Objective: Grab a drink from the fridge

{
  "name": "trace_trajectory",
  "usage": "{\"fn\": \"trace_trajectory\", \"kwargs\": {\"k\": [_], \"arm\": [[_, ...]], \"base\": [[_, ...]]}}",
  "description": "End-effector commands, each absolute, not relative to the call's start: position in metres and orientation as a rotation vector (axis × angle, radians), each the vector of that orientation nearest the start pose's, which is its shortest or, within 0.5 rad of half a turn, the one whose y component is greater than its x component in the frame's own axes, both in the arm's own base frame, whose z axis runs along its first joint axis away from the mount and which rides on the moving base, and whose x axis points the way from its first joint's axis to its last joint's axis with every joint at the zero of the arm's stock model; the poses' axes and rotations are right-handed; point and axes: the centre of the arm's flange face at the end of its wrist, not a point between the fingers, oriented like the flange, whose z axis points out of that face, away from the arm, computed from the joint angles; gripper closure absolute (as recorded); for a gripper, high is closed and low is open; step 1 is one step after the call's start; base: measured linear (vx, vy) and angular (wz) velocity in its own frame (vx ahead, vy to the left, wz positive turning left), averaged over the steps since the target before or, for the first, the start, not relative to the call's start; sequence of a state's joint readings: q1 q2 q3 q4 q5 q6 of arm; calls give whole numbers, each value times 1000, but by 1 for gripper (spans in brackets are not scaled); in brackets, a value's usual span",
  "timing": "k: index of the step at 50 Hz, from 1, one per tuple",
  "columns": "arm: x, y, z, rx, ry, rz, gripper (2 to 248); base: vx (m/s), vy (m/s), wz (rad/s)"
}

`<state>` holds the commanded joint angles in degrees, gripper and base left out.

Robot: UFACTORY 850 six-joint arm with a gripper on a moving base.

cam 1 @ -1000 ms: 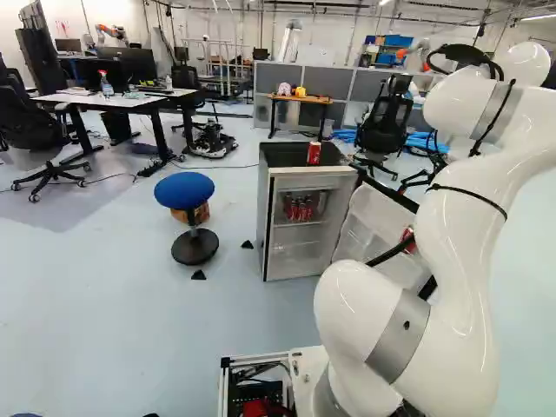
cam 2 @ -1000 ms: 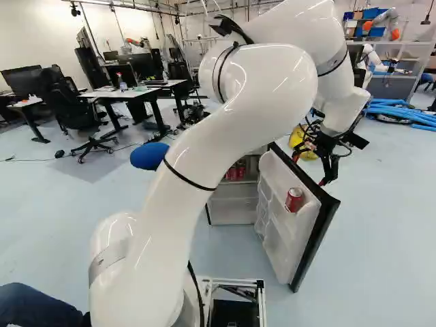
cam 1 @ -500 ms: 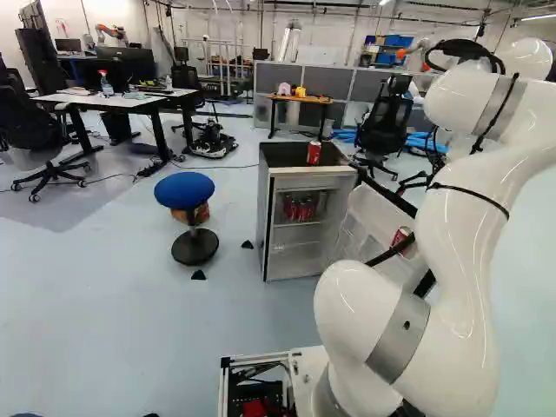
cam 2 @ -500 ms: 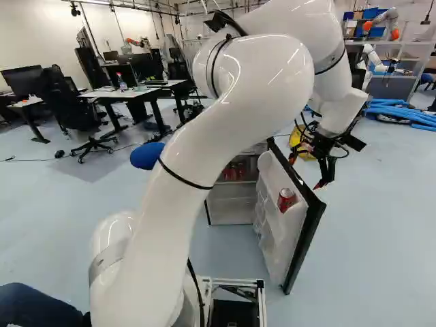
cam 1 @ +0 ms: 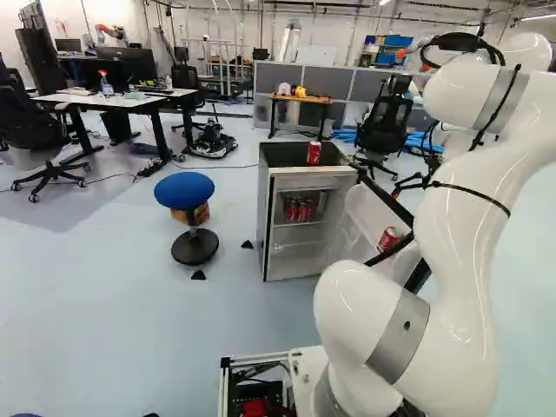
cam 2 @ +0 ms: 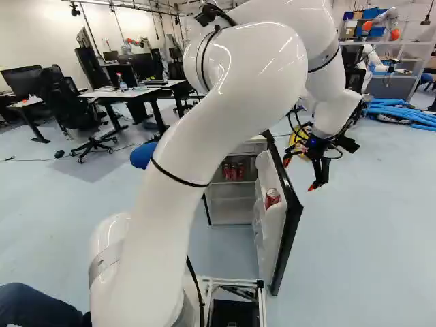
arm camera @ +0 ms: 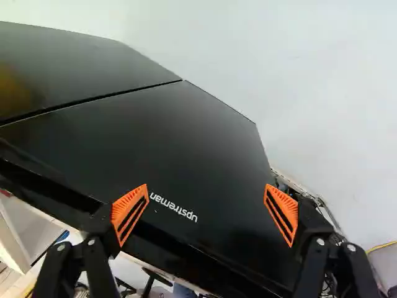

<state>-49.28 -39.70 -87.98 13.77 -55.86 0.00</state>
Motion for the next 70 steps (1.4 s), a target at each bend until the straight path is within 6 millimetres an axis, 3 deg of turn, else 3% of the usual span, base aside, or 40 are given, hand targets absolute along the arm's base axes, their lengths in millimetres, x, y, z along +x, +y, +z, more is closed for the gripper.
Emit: {"fn": "trace_trajectory", "kwargs": {"k": [70], "arm": [[435,-414,399,-2588,1333,120,3]], "base": [[0,0,0]]}}
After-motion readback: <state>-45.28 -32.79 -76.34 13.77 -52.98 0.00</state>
